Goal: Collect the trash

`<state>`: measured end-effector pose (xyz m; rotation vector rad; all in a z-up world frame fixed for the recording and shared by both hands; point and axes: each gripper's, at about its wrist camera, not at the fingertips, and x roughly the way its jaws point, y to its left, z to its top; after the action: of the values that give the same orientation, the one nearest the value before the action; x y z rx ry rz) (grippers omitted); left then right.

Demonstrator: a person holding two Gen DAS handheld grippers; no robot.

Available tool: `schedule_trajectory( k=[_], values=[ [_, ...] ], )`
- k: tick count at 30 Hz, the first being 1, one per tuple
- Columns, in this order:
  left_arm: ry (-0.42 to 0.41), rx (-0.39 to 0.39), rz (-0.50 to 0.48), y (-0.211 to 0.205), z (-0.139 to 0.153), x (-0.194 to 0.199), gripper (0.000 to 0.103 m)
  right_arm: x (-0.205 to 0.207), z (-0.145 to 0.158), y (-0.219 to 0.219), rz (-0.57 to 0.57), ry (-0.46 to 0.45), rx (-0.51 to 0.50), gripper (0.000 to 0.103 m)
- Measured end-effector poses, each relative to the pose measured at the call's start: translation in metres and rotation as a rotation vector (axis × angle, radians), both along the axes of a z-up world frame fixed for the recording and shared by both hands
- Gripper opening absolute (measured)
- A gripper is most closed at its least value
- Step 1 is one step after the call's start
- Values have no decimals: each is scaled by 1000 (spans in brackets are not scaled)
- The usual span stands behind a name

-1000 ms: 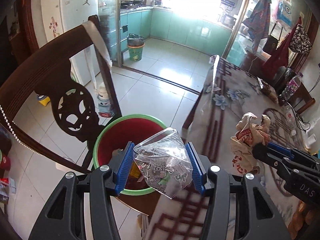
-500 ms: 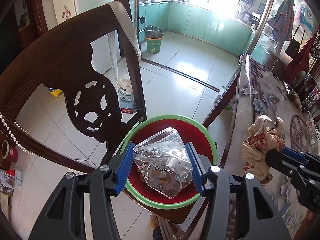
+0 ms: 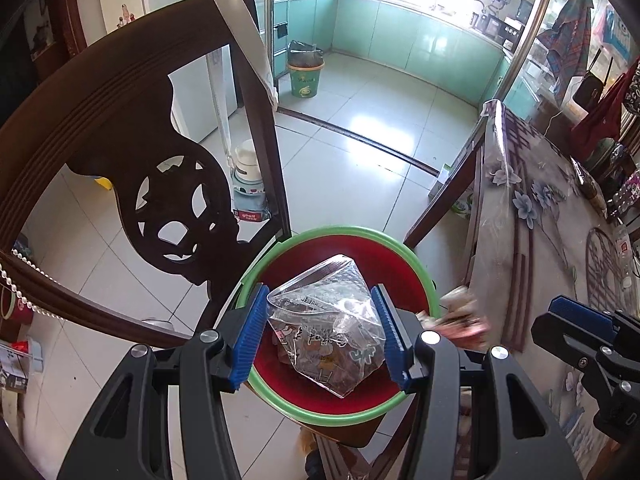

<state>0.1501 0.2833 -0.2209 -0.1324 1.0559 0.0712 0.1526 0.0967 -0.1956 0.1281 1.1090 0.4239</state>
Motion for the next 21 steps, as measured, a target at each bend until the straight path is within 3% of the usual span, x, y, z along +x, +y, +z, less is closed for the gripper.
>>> schedule_trajectory(
  k=[6,11,14,21],
  values=[
    [10,-14,-20,-17,-1,1,50,-5,-2,-22,-33,11,9,46],
    [9,-58,-93,-58,3,-4,50,-15,1,-63,-101,-3,-13,46],
    [26,-60,-189,-100,-3,-8,50,-21,-2,-103,-171,-23,-71,55],
    [78,-86,-353,-199,-24,-13,51,-27,-17,-266,-455,8,-221,56]
  ],
)
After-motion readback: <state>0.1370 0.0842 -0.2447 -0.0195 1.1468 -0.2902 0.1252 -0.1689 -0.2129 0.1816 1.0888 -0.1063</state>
